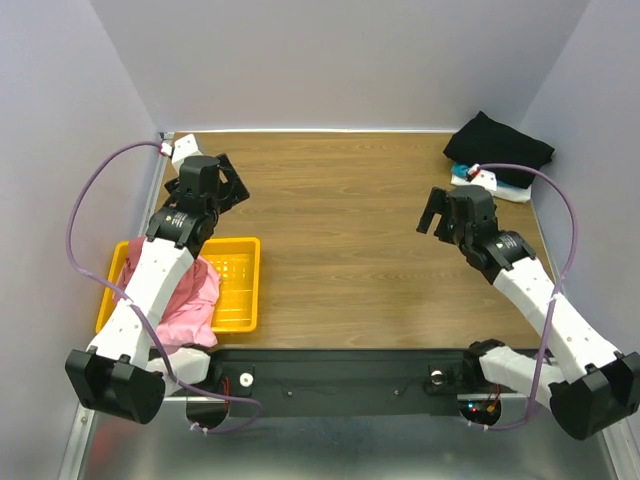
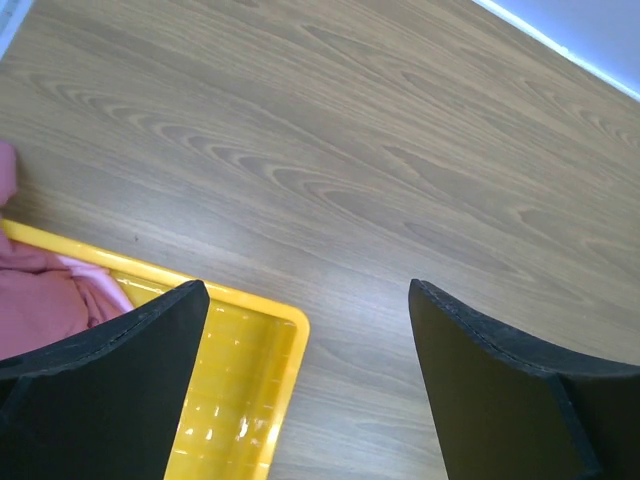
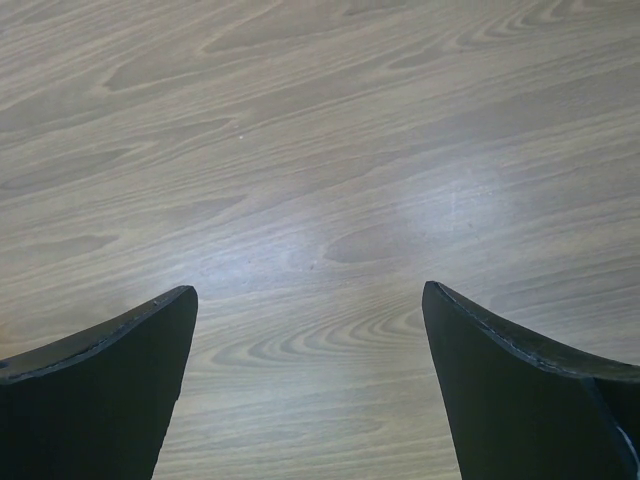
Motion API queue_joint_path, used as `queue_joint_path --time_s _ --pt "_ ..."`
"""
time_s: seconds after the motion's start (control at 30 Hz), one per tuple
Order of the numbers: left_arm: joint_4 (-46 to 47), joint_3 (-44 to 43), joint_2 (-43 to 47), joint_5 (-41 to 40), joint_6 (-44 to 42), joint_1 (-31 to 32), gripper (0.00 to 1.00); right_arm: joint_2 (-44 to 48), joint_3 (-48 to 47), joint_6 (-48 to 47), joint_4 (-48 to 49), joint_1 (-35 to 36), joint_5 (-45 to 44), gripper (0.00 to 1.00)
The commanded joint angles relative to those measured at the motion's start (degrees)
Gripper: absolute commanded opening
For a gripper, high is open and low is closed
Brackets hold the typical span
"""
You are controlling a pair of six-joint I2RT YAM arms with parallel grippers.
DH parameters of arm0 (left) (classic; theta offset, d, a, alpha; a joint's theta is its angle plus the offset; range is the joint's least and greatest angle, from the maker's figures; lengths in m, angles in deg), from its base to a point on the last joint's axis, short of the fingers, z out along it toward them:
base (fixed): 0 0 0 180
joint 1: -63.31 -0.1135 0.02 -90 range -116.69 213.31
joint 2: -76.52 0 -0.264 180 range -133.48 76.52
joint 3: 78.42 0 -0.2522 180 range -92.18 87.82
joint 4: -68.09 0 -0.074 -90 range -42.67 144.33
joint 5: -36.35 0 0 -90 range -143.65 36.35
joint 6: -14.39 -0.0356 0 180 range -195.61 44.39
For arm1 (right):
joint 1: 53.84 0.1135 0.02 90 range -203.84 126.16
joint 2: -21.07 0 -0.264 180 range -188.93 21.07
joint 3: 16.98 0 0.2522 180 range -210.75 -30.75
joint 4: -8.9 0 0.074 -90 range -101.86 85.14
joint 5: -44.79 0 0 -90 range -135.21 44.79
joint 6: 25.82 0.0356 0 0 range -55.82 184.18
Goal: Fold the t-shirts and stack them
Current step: Grab the tshirt from the pile
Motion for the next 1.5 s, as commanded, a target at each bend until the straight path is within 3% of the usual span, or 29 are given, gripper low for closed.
queue_joint_path --time_s 0.0,0.27,0.43,0.63,0.77,1.13,1.47 --pt "1.0 -3.4 2.9 -9.6 0.6 0.1 0.95 -2.6 -4.0 -2.1 1.3 0.0 -2.6 1.00" --pt "4.3 -4.1 -1.3 -6.5 -2.8 -1.3 0.99 -8.0 -6.4 -2.0 4.8 -3.9 0.6 1.00" --pt "0.7 -4.5 -8.4 -0.7 1.8 -16.3 0.98 -10.2 -5.3 -1.0 7.9 -7.7 8.0 1.00" --pt "-4.0 -1.0 -3.9 -12.4 5.5 -22.0 0.99 -15.1 -7.4 -1.6 9.1 -9.7 12.7 1.00" --pt "-7.7 4.2 -0.9 -12.8 9.4 -27.0 0.99 -18.1 -9.1 -0.9 9.7 -9.8 15.3 1.00" --pt "-11.5 17.2 4.3 -11.1 28.9 -27.7 0.99 -22.6 -12.6 -0.2 10.1 -9.8 19.0 1.00" --pt "-9.7 21.5 3.1 -11.0 30.4 -27.7 0.99 -23.8 -13.2 0.3 10.0 -9.8 20.7 1.00"
